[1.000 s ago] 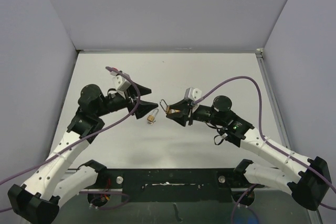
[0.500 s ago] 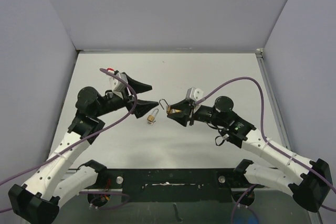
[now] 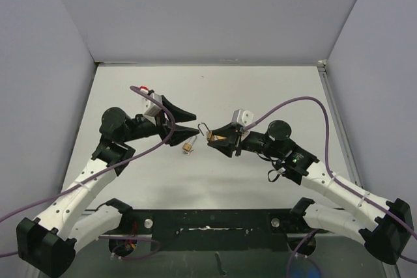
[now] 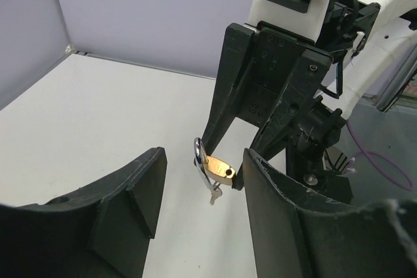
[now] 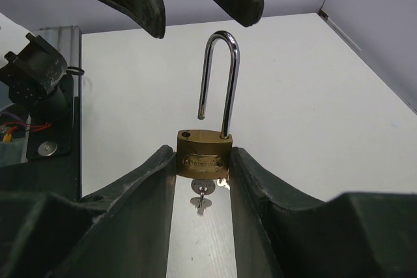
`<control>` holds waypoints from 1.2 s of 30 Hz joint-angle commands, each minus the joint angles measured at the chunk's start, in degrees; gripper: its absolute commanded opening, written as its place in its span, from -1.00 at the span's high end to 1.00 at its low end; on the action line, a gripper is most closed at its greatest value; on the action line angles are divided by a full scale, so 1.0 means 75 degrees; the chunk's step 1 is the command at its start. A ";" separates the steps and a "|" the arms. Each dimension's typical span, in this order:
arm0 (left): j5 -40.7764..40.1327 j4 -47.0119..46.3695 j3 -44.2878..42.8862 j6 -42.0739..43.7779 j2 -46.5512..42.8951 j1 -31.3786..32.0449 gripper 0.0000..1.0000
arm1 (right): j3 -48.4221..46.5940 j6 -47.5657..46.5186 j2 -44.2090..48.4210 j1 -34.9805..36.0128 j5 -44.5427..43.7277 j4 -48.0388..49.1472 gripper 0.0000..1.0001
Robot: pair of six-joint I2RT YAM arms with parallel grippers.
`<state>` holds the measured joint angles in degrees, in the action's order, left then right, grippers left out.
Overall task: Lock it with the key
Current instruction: Lock the lock.
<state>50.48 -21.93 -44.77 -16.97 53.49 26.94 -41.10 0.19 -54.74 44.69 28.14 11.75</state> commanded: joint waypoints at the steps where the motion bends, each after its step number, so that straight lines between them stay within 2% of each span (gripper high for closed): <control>1: 0.0289 -0.0964 -0.0054 -0.0399 0.0179 0.0029 0.01 | -0.0118 -0.0107 0.0177 0.0100 -0.0129 0.0414 1.00; 5: 0.0306 -0.1004 -0.0054 -0.0401 0.0305 0.0029 0.05 | -0.0143 -0.0129 0.0175 0.0124 -0.0163 0.0401 1.00; 10: 0.0483 -0.1037 -0.0054 -0.0403 0.0411 0.0029 0.24 | -0.0174 -0.0130 0.0124 0.0145 -0.0182 0.0390 1.00; 19: 0.0534 -0.0832 -0.0054 -0.0311 0.0531 0.0085 0.27 | -0.0237 -0.0168 0.0093 0.0169 -0.0220 0.0379 1.00; 25: 0.0547 -0.0616 -0.0054 -0.0173 0.0576 0.0132 0.46 | -0.0250 -0.0193 0.0134 0.0182 -0.0244 0.0366 1.00; 36: 0.0655 -0.0407 -0.0140 -0.0046 0.0620 0.0193 0.68 | -0.0272 -0.0240 0.0168 0.0195 -0.0334 0.0353 1.00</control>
<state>54.11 -24.60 -44.66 -18.24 58.00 27.90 -41.10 -0.93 -54.74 45.82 26.87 11.70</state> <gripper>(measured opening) 0.186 0.345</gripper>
